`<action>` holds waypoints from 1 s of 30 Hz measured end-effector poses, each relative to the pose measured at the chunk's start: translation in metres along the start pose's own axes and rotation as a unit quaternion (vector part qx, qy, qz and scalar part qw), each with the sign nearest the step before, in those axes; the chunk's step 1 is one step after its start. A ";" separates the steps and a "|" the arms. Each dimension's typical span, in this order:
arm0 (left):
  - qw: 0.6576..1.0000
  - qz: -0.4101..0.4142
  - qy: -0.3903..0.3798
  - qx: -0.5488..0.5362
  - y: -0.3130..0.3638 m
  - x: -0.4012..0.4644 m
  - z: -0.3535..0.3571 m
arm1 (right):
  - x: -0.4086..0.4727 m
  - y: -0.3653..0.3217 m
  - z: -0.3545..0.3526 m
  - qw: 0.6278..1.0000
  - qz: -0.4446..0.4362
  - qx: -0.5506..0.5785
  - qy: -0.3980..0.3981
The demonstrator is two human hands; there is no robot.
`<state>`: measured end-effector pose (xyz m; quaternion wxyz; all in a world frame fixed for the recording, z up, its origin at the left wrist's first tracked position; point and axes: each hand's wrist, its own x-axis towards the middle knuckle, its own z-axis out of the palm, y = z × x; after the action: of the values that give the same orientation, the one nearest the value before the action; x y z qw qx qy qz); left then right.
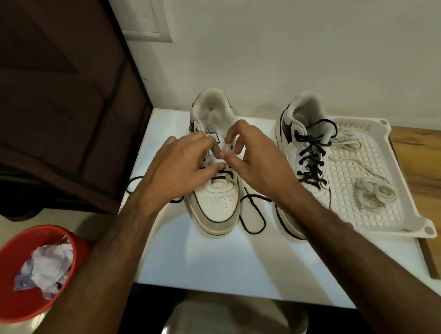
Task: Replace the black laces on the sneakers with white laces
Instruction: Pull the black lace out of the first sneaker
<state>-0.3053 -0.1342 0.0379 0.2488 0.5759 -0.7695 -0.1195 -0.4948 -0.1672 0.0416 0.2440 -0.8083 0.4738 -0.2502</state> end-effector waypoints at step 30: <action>0.998 -0.034 0.053 -0.021 -0.004 0.002 0.012 | 0.012 0.015 -0.003 0.966 0.178 0.184 -0.034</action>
<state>-0.3085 -0.1385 0.0261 0.2970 0.6017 -0.7327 -0.1136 -0.5012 -0.1852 0.0363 0.4455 -0.6601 0.5471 -0.2581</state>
